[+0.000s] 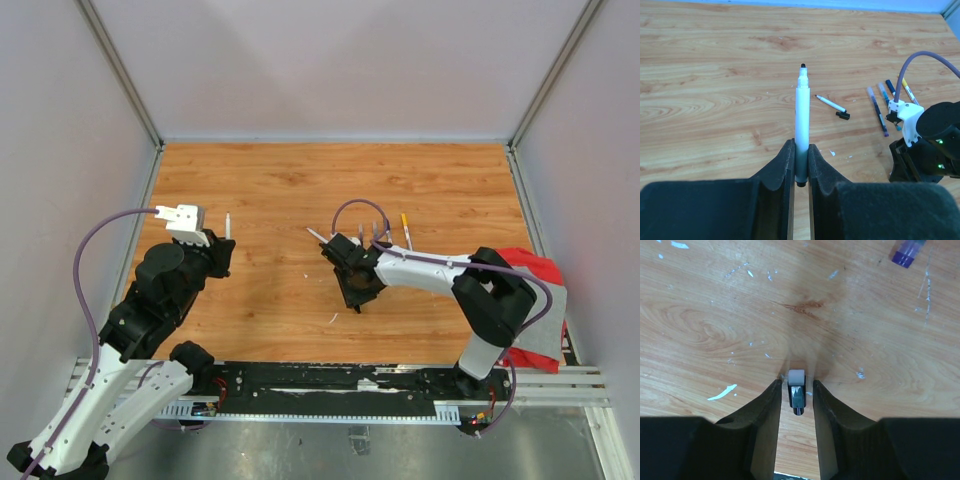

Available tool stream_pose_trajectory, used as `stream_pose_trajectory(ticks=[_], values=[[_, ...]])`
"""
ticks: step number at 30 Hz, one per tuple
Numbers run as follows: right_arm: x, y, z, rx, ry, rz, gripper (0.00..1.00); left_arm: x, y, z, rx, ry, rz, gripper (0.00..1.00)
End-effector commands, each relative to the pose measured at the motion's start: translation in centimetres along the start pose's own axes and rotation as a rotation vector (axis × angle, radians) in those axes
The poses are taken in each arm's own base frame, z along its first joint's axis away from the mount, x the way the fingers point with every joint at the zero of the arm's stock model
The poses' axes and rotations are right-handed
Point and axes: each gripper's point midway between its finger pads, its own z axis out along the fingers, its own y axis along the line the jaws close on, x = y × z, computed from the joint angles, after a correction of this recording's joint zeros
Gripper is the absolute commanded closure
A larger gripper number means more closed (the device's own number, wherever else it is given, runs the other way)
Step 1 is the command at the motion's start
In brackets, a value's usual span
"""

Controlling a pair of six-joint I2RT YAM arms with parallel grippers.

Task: Insert the pens into the pen caps
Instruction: Insert the pen cap onto the pen.

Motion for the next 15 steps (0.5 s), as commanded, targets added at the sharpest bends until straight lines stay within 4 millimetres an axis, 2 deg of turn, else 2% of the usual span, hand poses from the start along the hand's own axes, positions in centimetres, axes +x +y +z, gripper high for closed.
stream_pose_trajectory(ticks=[1, 7, 15], values=[[-0.1, -0.1, 0.0, 0.005, 0.029, -0.017, 0.69, -0.3, 0.0, 0.1, 0.005, -0.016, 0.009, 1.00], [0.5, -0.2, 0.4, 0.014, 0.060, -0.023, 0.73, -0.3, 0.0, 0.1, 0.005, -0.016, 0.009, 0.99], [1.1, -1.0, -0.1, 0.045, 0.078, -0.032, 0.73, -0.2, 0.0, 0.2, 0.004, -0.013, 0.010, 0.99]])
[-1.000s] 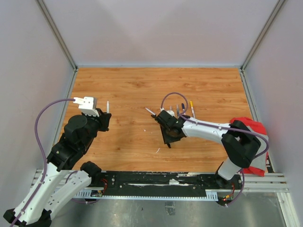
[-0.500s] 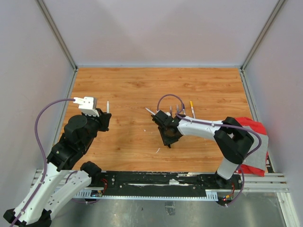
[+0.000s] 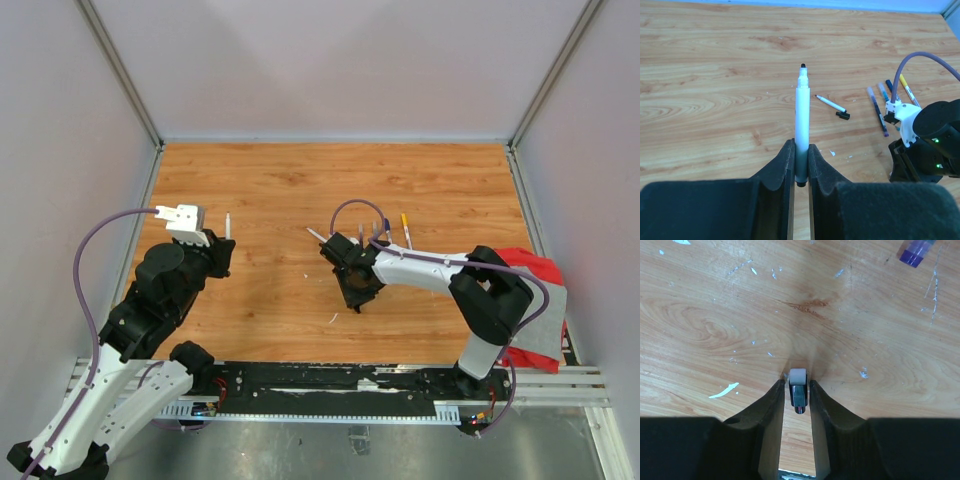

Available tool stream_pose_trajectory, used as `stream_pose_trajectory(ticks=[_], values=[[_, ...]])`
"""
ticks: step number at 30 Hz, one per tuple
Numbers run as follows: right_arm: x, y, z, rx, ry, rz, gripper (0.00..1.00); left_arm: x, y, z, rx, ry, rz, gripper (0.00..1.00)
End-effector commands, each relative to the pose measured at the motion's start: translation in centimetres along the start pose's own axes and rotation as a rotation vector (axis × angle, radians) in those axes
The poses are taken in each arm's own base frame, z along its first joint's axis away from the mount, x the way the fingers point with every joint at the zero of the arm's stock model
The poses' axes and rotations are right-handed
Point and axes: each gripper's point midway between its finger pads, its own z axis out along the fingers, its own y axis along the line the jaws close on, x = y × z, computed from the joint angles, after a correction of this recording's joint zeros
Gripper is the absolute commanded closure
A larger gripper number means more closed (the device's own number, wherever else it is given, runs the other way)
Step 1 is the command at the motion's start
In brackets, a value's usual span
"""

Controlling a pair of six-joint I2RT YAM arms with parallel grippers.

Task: Insert the pens into the pen caps
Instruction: Insert the pen cap onto the pen.

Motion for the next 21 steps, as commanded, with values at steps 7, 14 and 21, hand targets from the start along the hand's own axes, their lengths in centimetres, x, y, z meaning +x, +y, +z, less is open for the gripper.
stream_pose_trajectory(ticks=[7, 14, 21], values=[[1.0, -1.3, -0.4, 0.051, 0.048, -0.021, 0.89, -0.1, 0.1, 0.2, -0.003, -0.012, 0.010, 1.00], [-0.8, -1.4, -2.8, 0.028, -0.077, 0.002, 0.99, 0.9, -0.5, 1.2, 0.025, 0.033, 0.033, 1.00], [-2.6, -1.6, -6.0, -0.046, -0.270, 0.009, 0.99, 1.9, -1.8, 2.5, 0.068, 0.117, 0.065, 0.99]])
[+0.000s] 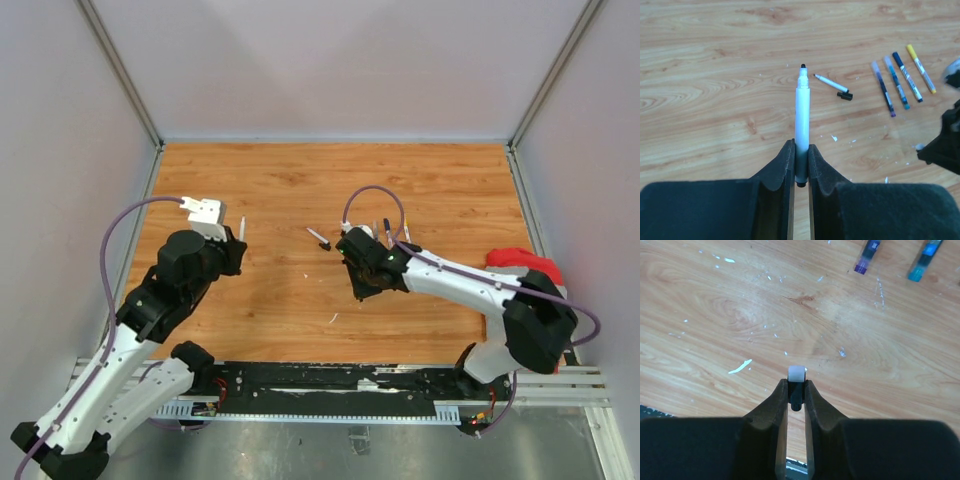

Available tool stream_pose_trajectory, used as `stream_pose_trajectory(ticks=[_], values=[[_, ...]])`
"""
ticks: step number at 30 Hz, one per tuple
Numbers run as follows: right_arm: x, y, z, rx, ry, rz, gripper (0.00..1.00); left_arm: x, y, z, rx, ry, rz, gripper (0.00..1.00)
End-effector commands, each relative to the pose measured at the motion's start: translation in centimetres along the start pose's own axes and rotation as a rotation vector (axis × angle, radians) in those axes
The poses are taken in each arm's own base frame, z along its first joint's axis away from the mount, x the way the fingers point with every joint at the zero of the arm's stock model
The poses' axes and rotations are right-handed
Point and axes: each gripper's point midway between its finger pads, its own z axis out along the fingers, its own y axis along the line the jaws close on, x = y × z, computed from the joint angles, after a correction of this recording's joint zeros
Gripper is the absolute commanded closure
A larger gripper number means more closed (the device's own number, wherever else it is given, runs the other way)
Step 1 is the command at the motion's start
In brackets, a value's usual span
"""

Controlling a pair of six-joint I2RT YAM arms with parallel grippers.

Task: Insert the pens into the pen caps
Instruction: Insert the pen cap onto the pen.

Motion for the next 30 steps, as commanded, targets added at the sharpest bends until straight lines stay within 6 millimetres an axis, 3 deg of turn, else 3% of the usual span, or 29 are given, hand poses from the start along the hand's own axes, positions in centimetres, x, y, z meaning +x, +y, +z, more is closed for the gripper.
stream_pose_trajectory(ticks=[1, 5, 9, 11, 16, 21, 30], values=[[-1.3, -0.5, -1.5, -0.041, -0.129, -0.010, 0.99, -0.6, -1.2, 0.6, 0.056, 0.013, 0.025, 0.99], [-2.8, 1.7, -3.3, -0.219, -0.249, -0.039, 0.99, -0.6, -2.2, 0.9, 0.102, 0.015, 0.000, 0.99], [-4.1, 3.2, -5.5, -0.420, -0.373, 0.002, 0.99, 0.6, -4.0, 1.5, 0.188, 0.051, -0.059, 1.00], [-4.8, 2.7, -6.4, -0.454, -0.446, 0.058, 0.99, 1.5, -5.0, 1.7, 0.229, 0.066, -0.083, 0.99], [-5.9, -0.9, -7.7, -0.363, -0.603, 0.223, 0.99, 3.5, -8.0, 1.7, 0.300, 0.086, -0.096, 1.00], [-6.4, -2.2, -10.0, -0.365, -0.726, 0.238, 1.00, 4.8, -11.2, 1.3, 0.403, 0.070, -0.133, 1.00], [-9.3, 0.0, -14.8, -0.600, -0.991, 0.258, 0.99, 6.2, -15.1, 0.3, 0.497, 0.051, -0.149, 1.00]])
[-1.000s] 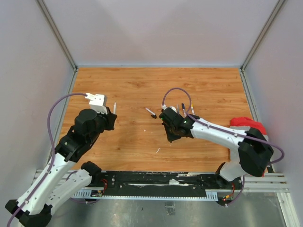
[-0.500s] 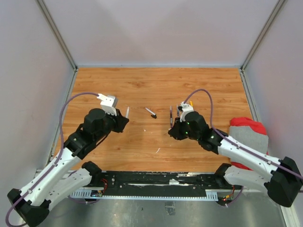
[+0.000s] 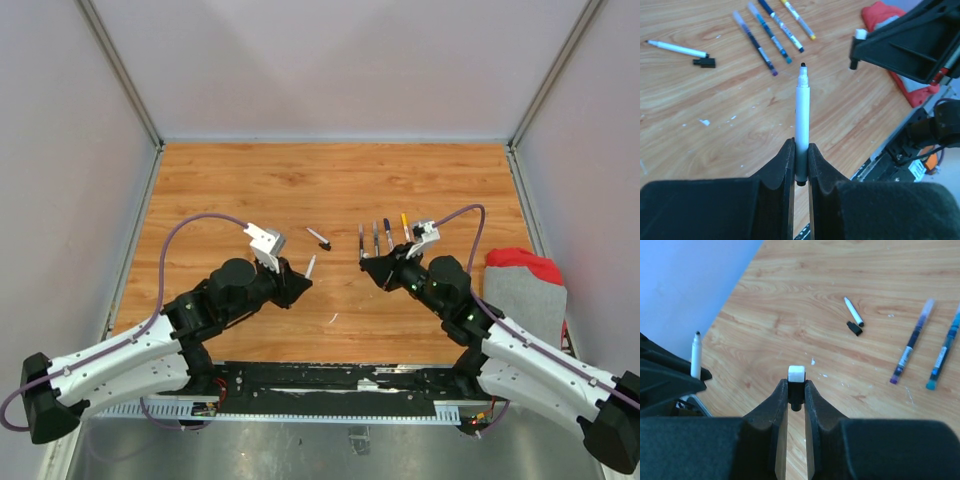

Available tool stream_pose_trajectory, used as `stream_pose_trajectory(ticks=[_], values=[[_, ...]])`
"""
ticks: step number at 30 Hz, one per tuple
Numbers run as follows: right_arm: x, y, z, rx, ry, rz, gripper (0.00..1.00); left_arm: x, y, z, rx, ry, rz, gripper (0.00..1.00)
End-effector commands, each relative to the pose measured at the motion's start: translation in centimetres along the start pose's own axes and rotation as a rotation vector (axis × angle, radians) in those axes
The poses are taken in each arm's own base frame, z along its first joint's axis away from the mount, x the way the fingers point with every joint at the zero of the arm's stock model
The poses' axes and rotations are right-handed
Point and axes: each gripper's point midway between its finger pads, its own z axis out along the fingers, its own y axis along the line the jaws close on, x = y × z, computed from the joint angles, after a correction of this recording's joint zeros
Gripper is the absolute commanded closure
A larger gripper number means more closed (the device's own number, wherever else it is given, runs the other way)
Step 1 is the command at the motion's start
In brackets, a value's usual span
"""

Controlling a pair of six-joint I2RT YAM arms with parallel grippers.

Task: Insert the pens into the pen caps
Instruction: Insert the pen cap onto the pen.

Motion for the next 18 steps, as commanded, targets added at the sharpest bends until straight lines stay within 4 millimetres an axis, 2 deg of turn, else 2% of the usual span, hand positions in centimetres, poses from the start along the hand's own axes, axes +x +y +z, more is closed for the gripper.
stream_pose_trajectory(ticks=[1, 4, 9, 18], values=[[-4.6, 3.4, 0.2, -0.149, -0.175, 0.038, 0.99, -1.5, -2.4, 0.3, 0.064, -0.095, -0.033, 1.00], [-5.5, 5.2, 0.2, -0.235, -0.194, 0.051, 0.99, -1.1, -3.1, 0.4, 0.090, -0.100, -0.042, 0.99], [-7.0, 6.9, 0.2, -0.311, -0.229, 0.090, 0.99, -0.3, -4.1, 0.5, 0.118, -0.095, -0.049, 1.00], [-6.8, 10.7, 0.8, -0.433, -0.198, 0.036, 0.99, 0.2, -5.7, 0.4, 0.178, -0.117, -0.035, 0.99]])
